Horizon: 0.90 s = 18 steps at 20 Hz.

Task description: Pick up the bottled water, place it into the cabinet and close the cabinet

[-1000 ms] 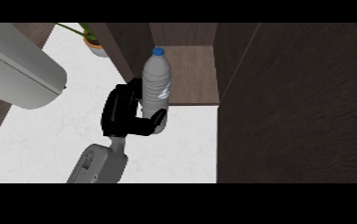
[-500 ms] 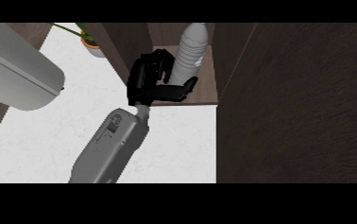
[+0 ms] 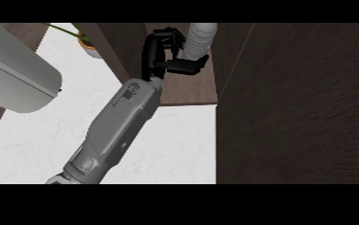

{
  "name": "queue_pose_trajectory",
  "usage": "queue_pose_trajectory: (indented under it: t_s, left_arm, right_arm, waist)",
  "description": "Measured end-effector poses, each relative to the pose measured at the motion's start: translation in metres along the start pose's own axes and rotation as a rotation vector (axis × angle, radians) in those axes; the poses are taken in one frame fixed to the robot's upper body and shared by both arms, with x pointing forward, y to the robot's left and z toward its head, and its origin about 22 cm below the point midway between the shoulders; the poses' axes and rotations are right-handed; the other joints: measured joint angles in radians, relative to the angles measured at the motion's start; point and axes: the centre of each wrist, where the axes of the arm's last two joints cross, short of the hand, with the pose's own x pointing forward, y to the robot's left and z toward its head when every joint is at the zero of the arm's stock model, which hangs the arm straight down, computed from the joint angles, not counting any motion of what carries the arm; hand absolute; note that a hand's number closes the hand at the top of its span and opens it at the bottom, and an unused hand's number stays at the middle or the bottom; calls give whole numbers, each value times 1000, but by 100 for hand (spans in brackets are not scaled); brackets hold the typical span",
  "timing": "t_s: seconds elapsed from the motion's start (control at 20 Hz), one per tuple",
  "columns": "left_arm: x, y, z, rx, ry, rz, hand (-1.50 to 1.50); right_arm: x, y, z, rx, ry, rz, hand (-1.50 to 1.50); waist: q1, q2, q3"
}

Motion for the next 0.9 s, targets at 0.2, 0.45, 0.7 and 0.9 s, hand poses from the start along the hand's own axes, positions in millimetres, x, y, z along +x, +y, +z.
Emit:
queue_pose_trajectory:
  t_s: [0.2,0.45,0.7,0.9]
  left_arm:
    - [-2,1,-17,32,3,-64,150]
    - [-11,5,-26,62,11,-145,150]
    - [-17,17,-34,106,11,-209,150]
    - [-23,27,-36,145,3,-302,150]
  right_arm:
    - [0,0,-7,3,-6,-5,-150]
    - [-4,-1,-3,5,7,-9,-150]
    - [-5,0,-7,15,3,-6,-150]
    - [-7,1,-6,22,5,-7,-150]
  waist:
    - [-4,3,0]
    - [-11,5,0]
    - [-16,9,0]
    - [-23,12,0]
